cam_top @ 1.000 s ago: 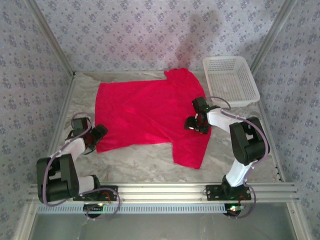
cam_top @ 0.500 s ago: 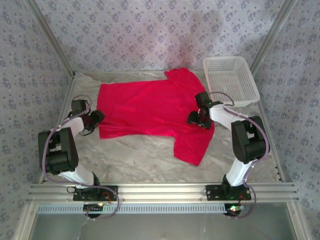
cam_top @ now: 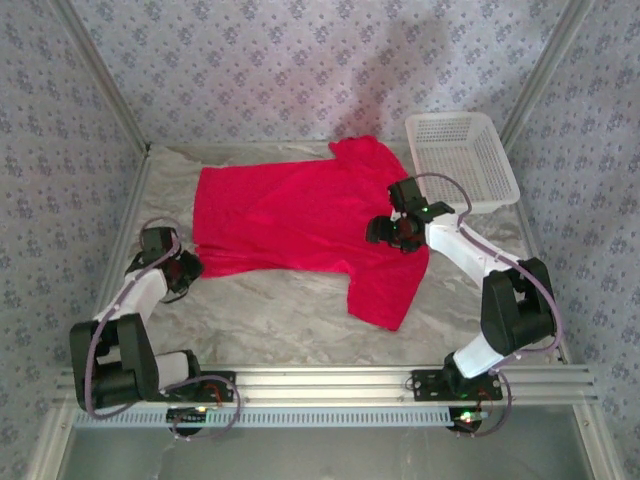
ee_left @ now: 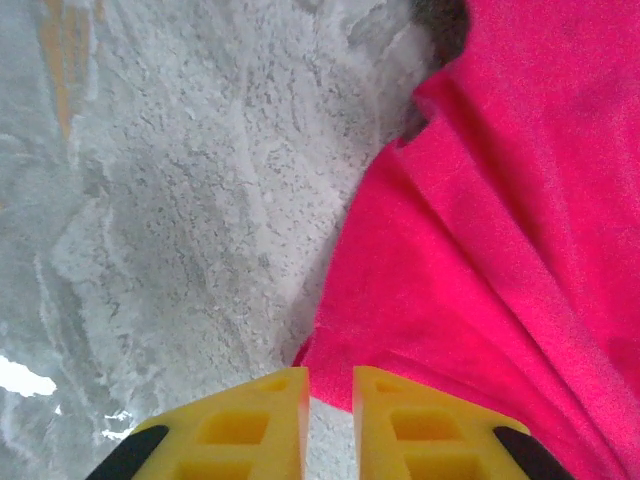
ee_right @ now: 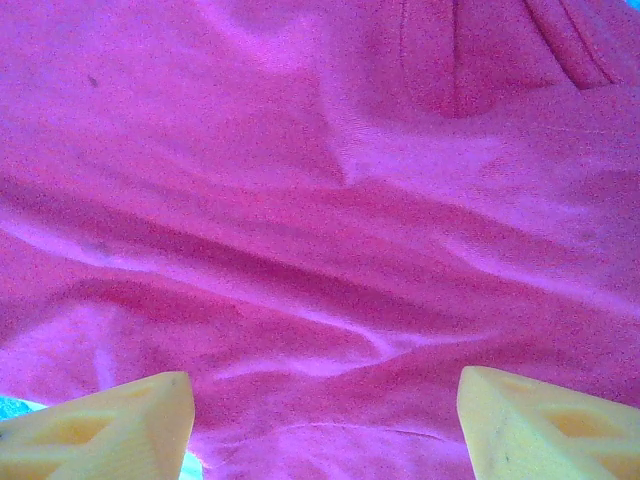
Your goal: Fold the inside-out t-shirt
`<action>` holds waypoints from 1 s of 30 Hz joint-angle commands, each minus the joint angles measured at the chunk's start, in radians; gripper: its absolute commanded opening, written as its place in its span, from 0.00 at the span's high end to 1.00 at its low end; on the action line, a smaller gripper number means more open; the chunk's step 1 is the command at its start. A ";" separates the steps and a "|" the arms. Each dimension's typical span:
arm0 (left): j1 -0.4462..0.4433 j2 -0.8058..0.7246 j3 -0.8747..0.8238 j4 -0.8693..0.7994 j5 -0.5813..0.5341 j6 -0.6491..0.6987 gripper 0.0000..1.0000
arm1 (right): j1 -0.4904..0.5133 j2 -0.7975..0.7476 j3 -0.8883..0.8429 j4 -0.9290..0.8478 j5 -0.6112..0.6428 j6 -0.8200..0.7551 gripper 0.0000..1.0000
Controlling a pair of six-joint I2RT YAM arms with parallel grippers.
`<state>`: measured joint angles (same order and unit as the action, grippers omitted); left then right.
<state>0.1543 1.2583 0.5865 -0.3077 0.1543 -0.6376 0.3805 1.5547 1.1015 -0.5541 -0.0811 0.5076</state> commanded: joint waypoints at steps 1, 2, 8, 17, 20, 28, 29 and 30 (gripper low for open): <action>-0.004 0.057 0.046 0.044 0.019 -0.004 0.82 | 0.012 0.006 0.014 -0.030 -0.022 -0.014 0.28; -0.003 0.075 0.058 0.051 0.012 -0.004 0.80 | 0.014 0.006 0.014 -0.032 -0.024 -0.015 0.28; -0.004 0.186 0.133 0.076 -0.012 0.011 0.71 | 0.013 -0.002 0.029 -0.067 -0.017 -0.023 0.28; -0.015 0.300 0.163 0.126 0.017 0.012 0.70 | 0.013 0.010 0.061 -0.085 -0.034 -0.025 0.28; -0.017 0.332 0.162 0.146 0.024 0.010 0.70 | 0.013 0.013 0.068 -0.091 -0.038 -0.026 0.28; -0.019 0.313 0.209 0.071 -0.012 0.024 1.00 | 0.012 -0.003 0.066 -0.129 -0.044 -0.036 0.29; -0.022 0.298 0.222 0.046 -0.025 0.030 1.00 | 0.013 -0.008 0.064 -0.144 -0.041 -0.042 0.30; -0.027 0.277 0.240 0.015 -0.040 0.038 1.00 | 0.014 -0.012 0.063 -0.166 -0.032 -0.047 0.30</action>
<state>0.1360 1.5761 0.7761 -0.2138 0.1474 -0.6239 0.3889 1.5597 1.1481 -0.6422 -0.1123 0.4877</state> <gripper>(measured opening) 0.041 0.705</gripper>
